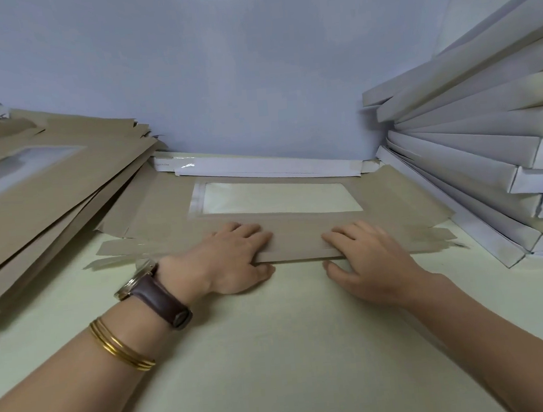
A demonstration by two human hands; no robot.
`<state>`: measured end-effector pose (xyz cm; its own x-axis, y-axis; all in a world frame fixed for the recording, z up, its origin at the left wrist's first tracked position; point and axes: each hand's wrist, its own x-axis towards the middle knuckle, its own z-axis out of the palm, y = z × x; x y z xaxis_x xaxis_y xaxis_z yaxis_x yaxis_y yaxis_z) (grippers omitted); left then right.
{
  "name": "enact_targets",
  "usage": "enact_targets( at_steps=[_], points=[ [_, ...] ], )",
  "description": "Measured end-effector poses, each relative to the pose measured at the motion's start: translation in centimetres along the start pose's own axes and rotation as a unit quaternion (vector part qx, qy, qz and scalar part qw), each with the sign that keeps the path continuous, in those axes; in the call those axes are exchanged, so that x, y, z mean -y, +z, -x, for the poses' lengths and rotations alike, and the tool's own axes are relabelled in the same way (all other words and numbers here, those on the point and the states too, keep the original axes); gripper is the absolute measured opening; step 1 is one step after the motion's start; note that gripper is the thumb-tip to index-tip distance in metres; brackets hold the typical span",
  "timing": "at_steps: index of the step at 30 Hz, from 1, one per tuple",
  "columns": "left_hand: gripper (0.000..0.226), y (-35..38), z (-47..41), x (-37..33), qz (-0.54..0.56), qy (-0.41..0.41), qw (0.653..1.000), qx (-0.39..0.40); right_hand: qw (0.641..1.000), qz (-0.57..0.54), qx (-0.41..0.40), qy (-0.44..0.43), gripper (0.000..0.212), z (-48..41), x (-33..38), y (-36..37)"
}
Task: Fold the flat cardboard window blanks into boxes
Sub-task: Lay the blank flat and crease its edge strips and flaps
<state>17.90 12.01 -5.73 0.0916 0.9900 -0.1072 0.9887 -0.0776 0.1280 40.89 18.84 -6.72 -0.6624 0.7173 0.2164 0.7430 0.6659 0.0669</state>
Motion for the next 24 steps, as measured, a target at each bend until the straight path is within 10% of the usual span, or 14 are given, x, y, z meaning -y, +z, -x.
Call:
enact_targets(
  at_steps=[24],
  points=[
    [0.085, 1.5, -0.9, 2.2, 0.023, -0.01, 0.997, 0.075, 0.985, -0.093, 0.147, 0.006, 0.092, -1.2, -0.2, 2.1]
  ],
)
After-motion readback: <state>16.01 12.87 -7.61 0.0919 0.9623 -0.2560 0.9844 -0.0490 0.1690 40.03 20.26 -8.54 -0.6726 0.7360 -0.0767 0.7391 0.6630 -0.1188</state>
